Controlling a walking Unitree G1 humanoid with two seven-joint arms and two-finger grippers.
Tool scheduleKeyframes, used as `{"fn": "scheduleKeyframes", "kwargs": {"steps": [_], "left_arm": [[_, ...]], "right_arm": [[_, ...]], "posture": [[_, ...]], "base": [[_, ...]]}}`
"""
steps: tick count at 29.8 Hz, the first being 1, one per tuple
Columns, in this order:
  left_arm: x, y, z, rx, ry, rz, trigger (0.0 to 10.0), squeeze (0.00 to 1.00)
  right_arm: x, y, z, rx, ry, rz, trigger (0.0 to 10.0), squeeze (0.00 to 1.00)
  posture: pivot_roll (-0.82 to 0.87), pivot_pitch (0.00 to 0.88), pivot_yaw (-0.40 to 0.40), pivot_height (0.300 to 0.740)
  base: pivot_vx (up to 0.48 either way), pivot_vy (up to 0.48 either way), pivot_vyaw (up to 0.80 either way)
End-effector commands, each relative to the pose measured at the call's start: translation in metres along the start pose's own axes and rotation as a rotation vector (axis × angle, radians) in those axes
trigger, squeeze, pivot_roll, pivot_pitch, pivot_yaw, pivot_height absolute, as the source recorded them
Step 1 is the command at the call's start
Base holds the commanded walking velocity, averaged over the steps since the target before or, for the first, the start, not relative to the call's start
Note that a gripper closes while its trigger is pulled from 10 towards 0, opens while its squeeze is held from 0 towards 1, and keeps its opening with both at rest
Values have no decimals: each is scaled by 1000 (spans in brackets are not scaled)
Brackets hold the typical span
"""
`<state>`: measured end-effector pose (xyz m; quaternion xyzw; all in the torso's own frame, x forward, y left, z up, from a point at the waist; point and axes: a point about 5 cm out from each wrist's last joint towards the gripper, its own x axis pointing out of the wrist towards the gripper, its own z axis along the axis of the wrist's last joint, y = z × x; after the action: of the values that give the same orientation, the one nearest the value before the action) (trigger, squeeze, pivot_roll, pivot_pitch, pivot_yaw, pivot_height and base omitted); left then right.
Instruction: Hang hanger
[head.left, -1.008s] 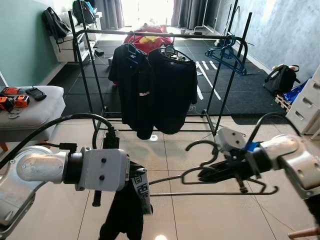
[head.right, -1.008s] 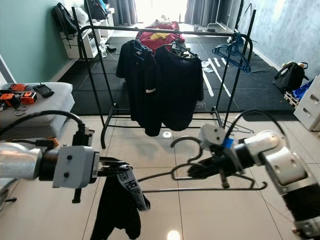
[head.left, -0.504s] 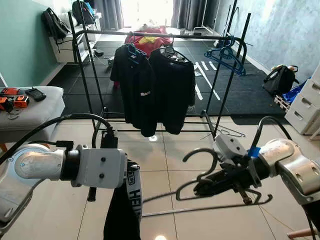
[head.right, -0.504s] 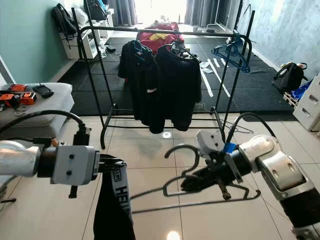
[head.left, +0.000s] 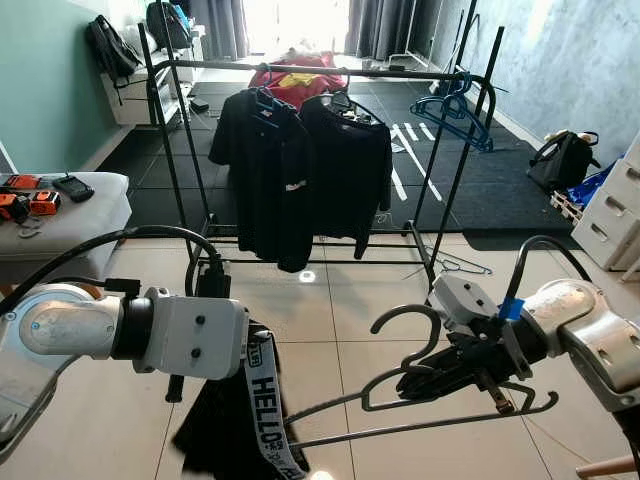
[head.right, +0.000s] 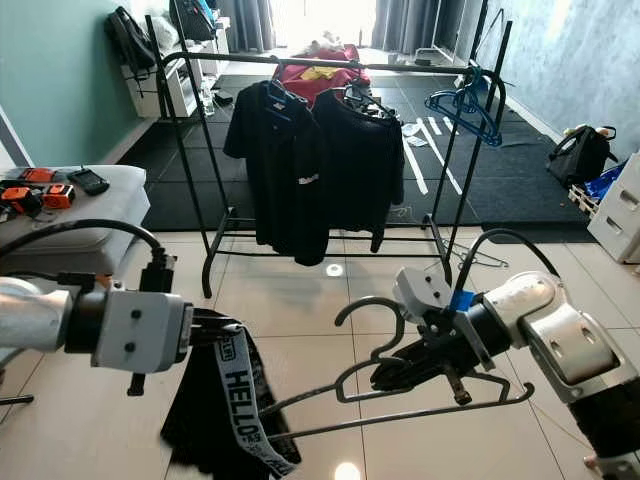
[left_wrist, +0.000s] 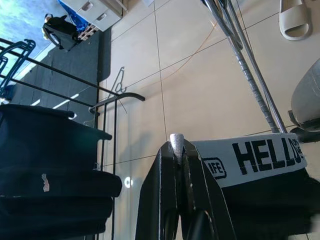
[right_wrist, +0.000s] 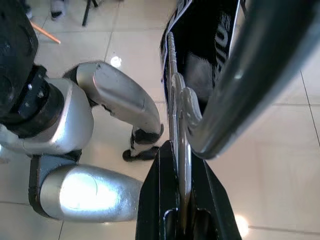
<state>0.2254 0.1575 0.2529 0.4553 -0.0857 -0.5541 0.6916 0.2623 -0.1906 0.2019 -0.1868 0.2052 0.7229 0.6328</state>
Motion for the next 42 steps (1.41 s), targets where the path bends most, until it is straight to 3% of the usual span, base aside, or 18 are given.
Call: {"fn": "scheduleKeyframes", "kwargs": {"steps": [1, 8, 11, 24, 28, 32, 34, 42], "left_arm": [[-3, -1, 2, 19, 15, -25, 10000, 0], [2, -3, 7, 18, -11, -35, 10000, 0], [6, -5, 11, 3, -45, -16, 10000, 0], [5, 1, 10, -10, -48, 57, 10000, 0], [13, 0, 14, -16, -80, 56, 10000, 0], [34, -5, 19, -44, -155, 56, 10000, 0], [48, -6, 25, -63, -217, 77, 10000, 0], [56, 2, 20, -49, -210, 169, 10000, 0]], "right_arm": [[0, 2, 10, -27, -52, 10, 10000, 0], [3, -5, 12, -45, -68, -41, 10000, 0], [4, -18, 8, -54, -25, -166, 10000, 0], [11, -20, 7, -42, -26, -249, 10000, 0], [13, -24, 17, -87, -100, -271, 10000, 0], [23, -19, 42, -134, -257, -226, 10000, 0], [28, -19, 45, -138, -279, -218, 10000, 0], [37, -16, 45, -133, -300, -181, 10000, 0]], "posture": [[-64, 0, -10, 740], [-62, 0, -10, 740], [-63, 0, -8, 740], [-72, 0, -8, 740], [-76, 0, -10, 740], [-79, 0, -9, 740], [-81, 0, -10, 740], [-83, 0, -10, 740]], "base": [[0, 0, 0], [0, 0, 0], [0, 0, 0], [0, 0, 0], [0, 0, 0], [0, 0, 0], [0, 0, 0], [0, 0, 0]]}}
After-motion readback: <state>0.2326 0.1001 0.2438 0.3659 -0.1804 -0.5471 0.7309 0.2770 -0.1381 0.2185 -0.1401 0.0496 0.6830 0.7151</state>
